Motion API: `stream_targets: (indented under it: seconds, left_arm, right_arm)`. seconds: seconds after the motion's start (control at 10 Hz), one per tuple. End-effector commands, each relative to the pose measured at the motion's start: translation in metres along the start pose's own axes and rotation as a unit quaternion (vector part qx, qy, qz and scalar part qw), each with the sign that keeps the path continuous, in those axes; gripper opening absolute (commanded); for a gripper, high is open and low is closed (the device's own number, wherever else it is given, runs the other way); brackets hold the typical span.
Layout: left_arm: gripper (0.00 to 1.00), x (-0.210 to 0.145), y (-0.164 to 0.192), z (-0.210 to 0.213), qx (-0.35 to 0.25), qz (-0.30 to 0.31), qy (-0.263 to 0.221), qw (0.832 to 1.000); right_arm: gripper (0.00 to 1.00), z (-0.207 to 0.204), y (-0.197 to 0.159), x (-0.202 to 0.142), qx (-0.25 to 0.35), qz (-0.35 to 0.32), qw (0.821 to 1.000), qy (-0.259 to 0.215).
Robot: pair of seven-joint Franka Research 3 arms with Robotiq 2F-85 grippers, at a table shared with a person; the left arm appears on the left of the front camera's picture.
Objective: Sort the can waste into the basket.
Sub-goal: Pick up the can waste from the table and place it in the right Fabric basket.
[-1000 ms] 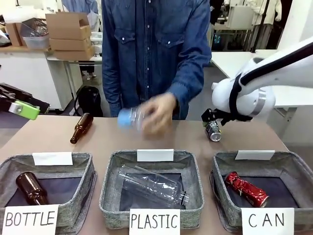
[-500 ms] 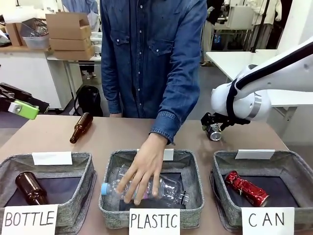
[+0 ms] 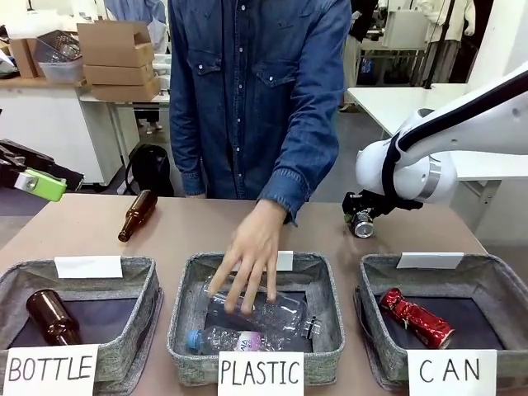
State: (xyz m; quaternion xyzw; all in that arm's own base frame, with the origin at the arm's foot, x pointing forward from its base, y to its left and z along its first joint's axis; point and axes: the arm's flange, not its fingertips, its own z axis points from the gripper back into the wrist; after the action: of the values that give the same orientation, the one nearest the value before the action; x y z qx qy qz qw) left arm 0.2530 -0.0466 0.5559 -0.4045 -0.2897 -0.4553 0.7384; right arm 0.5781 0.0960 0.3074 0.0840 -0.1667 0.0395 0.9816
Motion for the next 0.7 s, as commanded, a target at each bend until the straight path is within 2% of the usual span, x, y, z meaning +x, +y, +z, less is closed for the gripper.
stream_targets:
  seconds: [0.0,0.4,0.6]
  left_arm:
    - [1.00,0.002,0.000,0.000,-0.005,-0.005,-0.008,1.000]
    - [1.00,0.002,0.000,0.000,-0.005,-0.005,-0.008,1.000]
    - [1.00,0.002,0.000,0.000,-0.005,-0.005,-0.008,1.000]
  right_arm:
    - [0.00,-0.002,0.000,0.002,-0.011,-0.011,1.000,0.011]
    - [0.00,0.002,-0.005,0.000,-0.011,-0.020,1.000,0.018]
    - [0.00,0.021,-0.011,-0.001,0.016,-0.011,1.000,0.023]
